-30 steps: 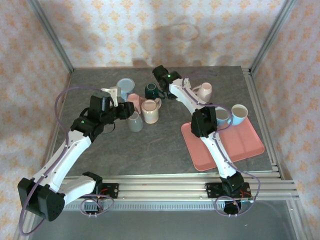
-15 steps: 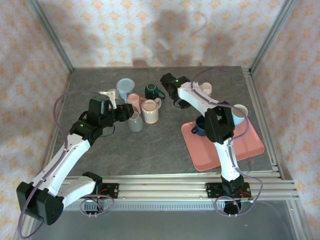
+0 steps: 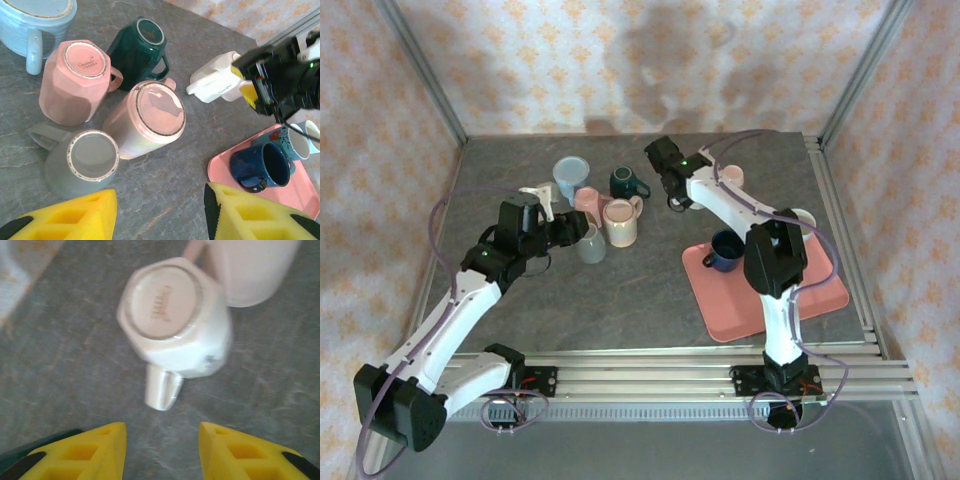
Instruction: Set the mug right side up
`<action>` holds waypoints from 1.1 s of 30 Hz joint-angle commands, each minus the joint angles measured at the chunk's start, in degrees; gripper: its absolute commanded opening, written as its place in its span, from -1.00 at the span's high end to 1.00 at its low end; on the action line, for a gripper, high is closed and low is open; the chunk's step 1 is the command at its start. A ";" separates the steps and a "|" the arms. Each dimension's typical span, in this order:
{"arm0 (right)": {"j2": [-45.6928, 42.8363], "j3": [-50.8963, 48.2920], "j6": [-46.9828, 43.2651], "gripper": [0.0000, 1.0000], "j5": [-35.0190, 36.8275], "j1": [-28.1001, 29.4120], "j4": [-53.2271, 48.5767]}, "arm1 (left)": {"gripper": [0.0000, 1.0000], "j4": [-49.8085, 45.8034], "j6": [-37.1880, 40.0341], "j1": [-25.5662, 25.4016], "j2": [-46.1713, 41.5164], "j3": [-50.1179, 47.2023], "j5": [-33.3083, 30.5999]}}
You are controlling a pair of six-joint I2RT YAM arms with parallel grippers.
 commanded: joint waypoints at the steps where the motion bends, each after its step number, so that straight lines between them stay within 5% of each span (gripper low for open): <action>1: 6.43 10.00 3.00 0.07 2.24 -0.23 -6.70 | 0.00 0.82 0.96 0.43 0.73 2.35 1.02; 15: 17.29 19.33 6.16 -0.02 0.16 -1.22 -11.66 | 0.00 -0.69 3.79 0.47 2.93 4.78 2.35; 33: 22.37 23.76 2.89 0.32 1.65 -2.84 -11.66 | 0.00 -1.33 4.34 0.47 2.85 4.81 2.03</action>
